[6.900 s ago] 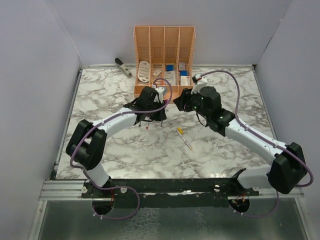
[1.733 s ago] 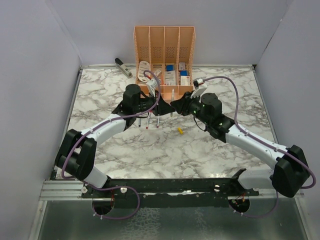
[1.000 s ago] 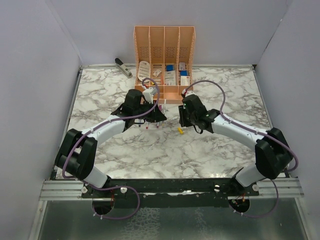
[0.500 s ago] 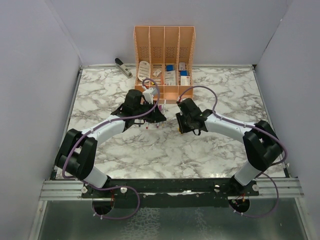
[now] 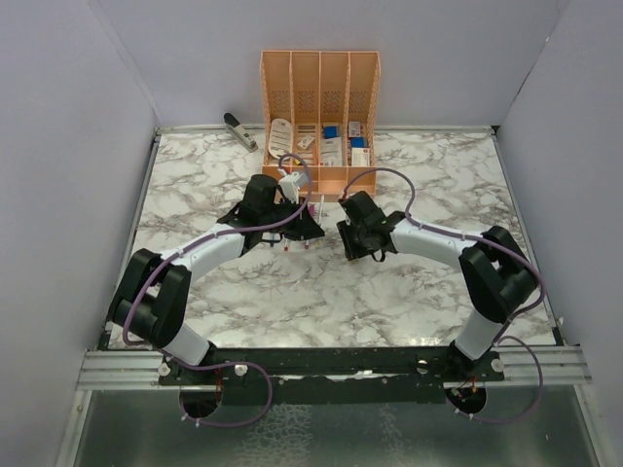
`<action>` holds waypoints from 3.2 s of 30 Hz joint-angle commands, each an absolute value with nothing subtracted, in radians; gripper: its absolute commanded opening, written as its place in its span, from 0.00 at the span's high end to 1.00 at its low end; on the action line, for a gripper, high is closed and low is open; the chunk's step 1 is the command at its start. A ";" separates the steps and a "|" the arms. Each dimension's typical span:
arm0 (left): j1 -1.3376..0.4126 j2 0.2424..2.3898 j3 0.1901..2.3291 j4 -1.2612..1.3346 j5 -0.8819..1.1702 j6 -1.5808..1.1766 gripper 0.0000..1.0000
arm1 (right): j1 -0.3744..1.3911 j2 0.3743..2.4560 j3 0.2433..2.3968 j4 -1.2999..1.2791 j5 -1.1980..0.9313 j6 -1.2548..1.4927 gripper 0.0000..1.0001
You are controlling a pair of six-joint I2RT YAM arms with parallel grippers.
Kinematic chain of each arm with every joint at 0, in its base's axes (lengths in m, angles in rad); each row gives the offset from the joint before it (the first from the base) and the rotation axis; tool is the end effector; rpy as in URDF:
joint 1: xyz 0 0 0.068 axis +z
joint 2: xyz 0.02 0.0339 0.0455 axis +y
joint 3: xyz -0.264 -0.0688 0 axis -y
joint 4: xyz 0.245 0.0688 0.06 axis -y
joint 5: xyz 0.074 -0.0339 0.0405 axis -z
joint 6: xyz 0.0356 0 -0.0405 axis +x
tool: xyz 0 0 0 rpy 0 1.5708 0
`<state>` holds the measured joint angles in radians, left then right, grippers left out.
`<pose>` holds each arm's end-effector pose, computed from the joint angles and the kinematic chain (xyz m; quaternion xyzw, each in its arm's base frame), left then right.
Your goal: Insert the pens into the pen caps
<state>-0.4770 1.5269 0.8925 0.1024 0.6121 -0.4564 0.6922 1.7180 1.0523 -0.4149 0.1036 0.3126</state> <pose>0.2839 -0.1698 0.2280 0.1581 0.8262 -0.4465 0.3050 0.2641 0.2141 0.1740 -0.1704 0.9538 0.0727 0.2366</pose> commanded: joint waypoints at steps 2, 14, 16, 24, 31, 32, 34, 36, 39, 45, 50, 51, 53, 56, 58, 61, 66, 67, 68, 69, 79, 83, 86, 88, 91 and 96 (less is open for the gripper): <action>-0.472 1.546 0.903 0.121 0.652 -0.441 1.00 | 0.695 1.760 1.089 -0.373 0.109 0.290 0.62; -0.470 1.553 0.914 0.121 0.646 -0.438 1.00 | 0.695 1.813 1.069 -0.372 0.095 0.306 0.69; -0.468 1.551 0.912 0.121 0.646 -0.437 1.00 | 0.695 1.819 1.068 -0.379 0.099 0.309 0.75; -0.455 1.541 0.904 0.121 0.647 -0.437 1.00 | 0.695 1.825 1.054 -0.395 0.098 0.325 0.99; -0.451 1.536 0.901 0.122 0.661 -0.426 1.00 | 0.694 1.764 1.087 -0.423 0.239 0.383 0.99; -0.451 1.535 0.900 0.123 0.667 -0.425 1.00 | 0.694 1.744 1.097 -0.424 0.271 0.391 0.99; -0.451 1.529 0.899 0.131 0.681 -0.420 1.00 | 0.692 1.705 1.118 -0.419 0.327 0.401 0.99; -0.451 1.518 0.893 0.145 0.693 -0.416 1.00 | 0.686 1.663 1.139 -0.403 0.379 0.417 0.99; -0.453 1.493 0.876 0.172 0.711 -0.413 1.00 | 0.670 1.582 1.135 -0.344 0.416 0.447 0.99; -0.481 1.453 0.846 0.254 0.753 -0.447 1.00 | 0.654 1.324 0.968 0.019 0.387 0.419 0.99; -0.546 1.451 0.868 0.274 0.748 -0.453 1.00 | 0.652 1.202 0.884 0.214 0.314 0.413 0.99; -0.554 1.454 0.875 0.278 0.747 -0.458 1.00 | 0.652 1.184 0.870 0.250 0.296 0.419 0.99; -0.564 1.460 0.887 0.290 0.751 -0.470 1.00 | 0.652 1.151 0.839 0.302 0.259 0.435 0.99; -0.575 1.463 0.904 0.312 0.763 -0.494 1.00 | 0.652 1.112 0.793 0.367 0.211 0.462 0.99; -0.581 1.462 0.918 0.321 0.769 -0.501 1.00 | 0.652 1.102 0.779 0.381 0.189 0.474 0.99; -0.586 1.464 0.936 0.321 0.778 -0.503 1.00 | 0.652 1.098 0.768 0.384 0.162 0.492 0.99; -0.595 1.474 0.950 0.322 0.785 -0.504 1.00 | 0.652 1.083 0.725 0.453 0.124 0.525 0.99; -0.598 1.476 0.951 0.323 0.785 -0.505 1.00 | 0.652 1.081 0.717 0.471 0.117 0.527 0.99; -0.602 1.476 0.953 0.324 0.786 -0.507 1.00 | 0.652 1.079 0.708 0.492 0.111 0.529 0.99; -0.604 1.476 0.954 0.324 0.787 -0.507 1.00 | 0.652 1.079 0.698 0.512 0.106 0.527 0.99; -0.620 1.479 0.959 0.325 0.776 -0.511 1.00 | 0.652 1.094 0.664 0.637 0.083 0.500 0.99; -0.623 1.480 0.963 0.325 0.772 -0.512 1.00 | 0.652 1.100 0.667 0.640 0.076 0.490 0.99; -0.625 1.479 0.964 0.326 0.770 -0.512 1.00 | 0.652 1.101 0.664 0.636 0.077 0.479 0.99; -0.626 1.477 0.965 0.325 0.769 -0.512 1.00 | 0.652 1.098 0.659 0.636 0.083 0.470 0.99; -0.629 1.474 0.963 0.328 0.769 -0.511 1.00 | 0.653 1.101 0.654 0.639 0.094 0.454 0.99; -0.630 1.469 0.964 0.327 0.768 -0.510 1.00 | 0.652 1.115 0.651 0.651 0.094 0.435 0.99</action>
<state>-0.6243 1.4776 0.9257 0.2913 0.7521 -0.5072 0.6525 1.1015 0.6605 0.6041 0.0990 0.4690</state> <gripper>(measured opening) 0.074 0.045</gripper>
